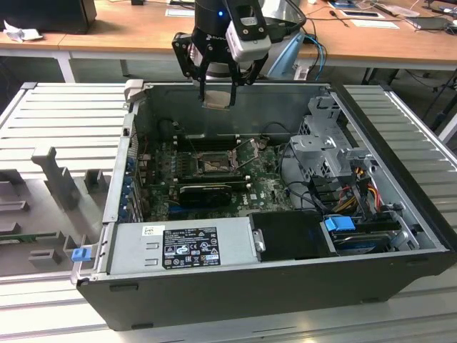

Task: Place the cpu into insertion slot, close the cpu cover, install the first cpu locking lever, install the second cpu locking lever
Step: 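Place the cpu into insertion slot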

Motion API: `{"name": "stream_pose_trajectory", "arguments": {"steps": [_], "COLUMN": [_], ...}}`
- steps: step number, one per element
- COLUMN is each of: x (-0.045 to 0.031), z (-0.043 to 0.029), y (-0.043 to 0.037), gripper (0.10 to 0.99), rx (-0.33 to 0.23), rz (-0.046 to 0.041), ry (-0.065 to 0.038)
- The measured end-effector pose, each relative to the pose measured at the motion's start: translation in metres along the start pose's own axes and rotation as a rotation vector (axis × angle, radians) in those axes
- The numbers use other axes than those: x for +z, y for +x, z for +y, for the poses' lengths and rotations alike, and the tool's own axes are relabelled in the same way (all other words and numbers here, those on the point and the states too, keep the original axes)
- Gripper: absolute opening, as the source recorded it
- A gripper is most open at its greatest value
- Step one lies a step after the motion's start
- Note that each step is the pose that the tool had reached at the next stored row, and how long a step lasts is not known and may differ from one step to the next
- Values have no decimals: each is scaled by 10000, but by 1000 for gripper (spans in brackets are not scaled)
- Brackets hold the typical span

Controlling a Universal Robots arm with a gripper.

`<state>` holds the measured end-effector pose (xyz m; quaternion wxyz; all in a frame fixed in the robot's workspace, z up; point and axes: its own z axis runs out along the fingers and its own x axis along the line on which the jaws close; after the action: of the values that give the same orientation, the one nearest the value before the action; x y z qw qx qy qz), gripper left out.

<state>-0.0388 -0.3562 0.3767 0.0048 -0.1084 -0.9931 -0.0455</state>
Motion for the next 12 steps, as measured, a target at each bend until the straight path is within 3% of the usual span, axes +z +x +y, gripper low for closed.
{"name": "stream_pose_trajectory", "arguments": {"steps": [12], "x": [0], "z": [0], "y": [0], "gripper": [529], "rx": [266], "rz": [-24], "ry": [-5]}}
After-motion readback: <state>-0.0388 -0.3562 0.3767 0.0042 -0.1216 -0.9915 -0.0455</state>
